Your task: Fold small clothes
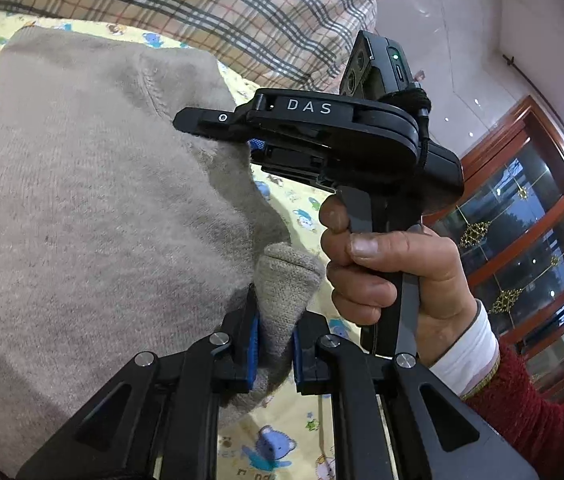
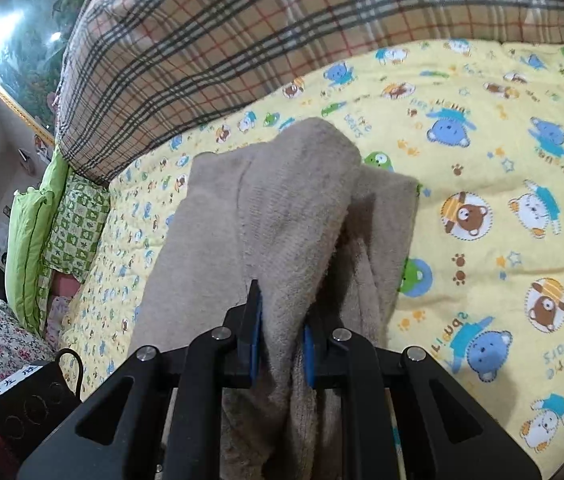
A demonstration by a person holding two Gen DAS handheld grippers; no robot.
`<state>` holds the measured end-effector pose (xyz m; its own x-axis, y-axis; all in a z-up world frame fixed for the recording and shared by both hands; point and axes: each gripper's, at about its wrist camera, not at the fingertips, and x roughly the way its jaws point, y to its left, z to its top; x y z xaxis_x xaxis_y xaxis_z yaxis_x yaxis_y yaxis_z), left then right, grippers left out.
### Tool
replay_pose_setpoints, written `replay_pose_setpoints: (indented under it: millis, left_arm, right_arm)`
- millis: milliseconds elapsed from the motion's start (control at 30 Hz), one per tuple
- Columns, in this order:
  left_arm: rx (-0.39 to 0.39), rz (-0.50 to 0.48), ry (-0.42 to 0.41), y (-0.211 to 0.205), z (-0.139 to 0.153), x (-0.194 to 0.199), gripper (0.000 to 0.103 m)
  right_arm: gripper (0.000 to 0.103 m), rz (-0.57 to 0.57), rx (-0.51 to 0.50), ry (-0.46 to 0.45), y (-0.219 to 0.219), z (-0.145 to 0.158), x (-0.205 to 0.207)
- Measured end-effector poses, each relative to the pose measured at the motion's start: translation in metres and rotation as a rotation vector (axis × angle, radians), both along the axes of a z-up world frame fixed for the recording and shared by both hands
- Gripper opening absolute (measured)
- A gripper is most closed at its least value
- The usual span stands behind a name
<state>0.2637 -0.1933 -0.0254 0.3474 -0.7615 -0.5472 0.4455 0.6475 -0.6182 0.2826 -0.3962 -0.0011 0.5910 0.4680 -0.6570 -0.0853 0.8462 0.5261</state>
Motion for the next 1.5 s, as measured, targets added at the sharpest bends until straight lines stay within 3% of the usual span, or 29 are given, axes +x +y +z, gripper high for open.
replay_pose_setpoints:
  millis: [167,300,367,433,533,733,1067,1200,1367,1400,1433,1500]
  left_arm:
    - [0.015,-0.017,0.000,-0.017,-0.004,0.005,0.018]
    - [0.022,-0.013,0.042,-0.007,-0.007,0.000,0.030]
    - [0.019,0.001,0.055,0.002,-0.001,-0.008,0.040]
    - [0.027,0.010,0.049,0.013,0.007,-0.017,0.053]
    - [0.020,0.050,0.033,0.038,0.019,-0.033,0.062]
    - [0.035,0.183,0.039,0.089,0.028,-0.041,0.070]
    - [0.057,0.376,0.105,0.155,-0.003,0.010,0.072]
    - [0.021,0.361,0.176,0.158,-0.025,0.039,0.076]
    - [-0.110,0.295,0.274,0.152,-0.057,0.071,0.080]
    - [-0.123,0.284,0.263,0.150,-0.059,0.075,0.078]
    - [-0.123,0.279,0.258,0.148,-0.060,0.077,0.074]
    - [-0.125,0.274,0.234,0.147,-0.056,0.076,0.063]
  right_arm:
    - [0.018,-0.030,-0.010,0.029,-0.006,-0.006,0.002]
    - [0.029,-0.071,-0.021,0.048,-0.010,-0.008,-0.005]
    - [0.037,-0.101,-0.051,0.033,-0.010,-0.001,-0.018]
    - [0.061,-0.123,-0.095,0.019,-0.006,0.004,-0.031]
    - [0.072,-0.123,-0.105,-0.001,0.001,0.007,-0.047]
    - [0.072,-0.130,-0.091,0.036,0.006,-0.009,-0.063]
    - [0.072,-0.110,-0.012,0.055,-0.001,-0.016,-0.057]
    - [0.072,-0.100,0.034,0.066,-0.004,-0.022,-0.048]
    - [0.072,-0.071,0.087,0.087,-0.003,-0.035,-0.037]
    - [0.064,-0.065,0.118,0.096,-0.004,-0.040,-0.035]
    - [0.048,-0.056,0.151,0.100,-0.003,-0.043,-0.034]
    - [0.042,-0.062,0.187,0.116,-0.002,-0.045,-0.034]
